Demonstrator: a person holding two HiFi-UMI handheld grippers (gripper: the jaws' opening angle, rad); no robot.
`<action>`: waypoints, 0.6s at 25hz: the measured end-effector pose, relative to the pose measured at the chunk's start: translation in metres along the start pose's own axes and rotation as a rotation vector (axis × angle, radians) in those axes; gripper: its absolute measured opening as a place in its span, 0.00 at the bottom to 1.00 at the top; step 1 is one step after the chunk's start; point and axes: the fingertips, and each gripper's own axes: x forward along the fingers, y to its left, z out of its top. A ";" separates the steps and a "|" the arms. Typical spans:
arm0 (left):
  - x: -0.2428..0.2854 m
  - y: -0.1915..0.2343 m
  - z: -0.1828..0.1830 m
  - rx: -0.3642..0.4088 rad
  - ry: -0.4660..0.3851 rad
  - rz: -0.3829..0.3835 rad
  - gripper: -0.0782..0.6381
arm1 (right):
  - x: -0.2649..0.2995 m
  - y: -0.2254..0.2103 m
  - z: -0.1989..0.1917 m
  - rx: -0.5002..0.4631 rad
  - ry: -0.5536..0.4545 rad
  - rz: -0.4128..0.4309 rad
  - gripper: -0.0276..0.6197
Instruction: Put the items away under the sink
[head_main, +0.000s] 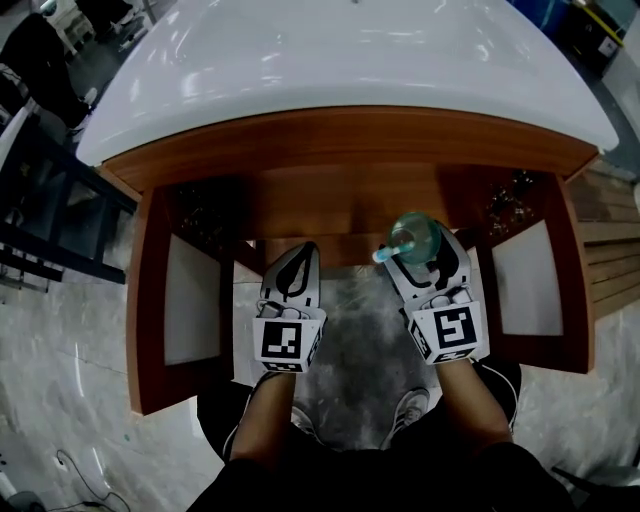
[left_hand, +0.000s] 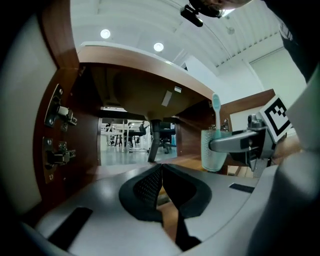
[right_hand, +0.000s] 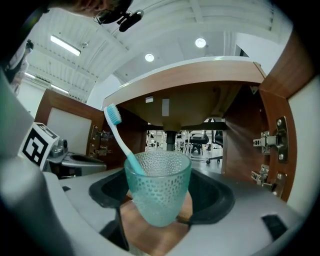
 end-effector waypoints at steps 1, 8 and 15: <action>0.000 -0.002 -0.001 0.008 0.008 -0.002 0.14 | 0.005 -0.005 0.002 0.000 0.002 -0.008 0.63; -0.004 0.011 -0.006 -0.080 0.013 0.019 0.14 | 0.050 -0.046 0.004 0.046 0.035 -0.071 0.63; -0.005 0.011 -0.013 -0.087 0.020 0.024 0.14 | 0.089 -0.078 -0.011 0.029 0.118 -0.127 0.63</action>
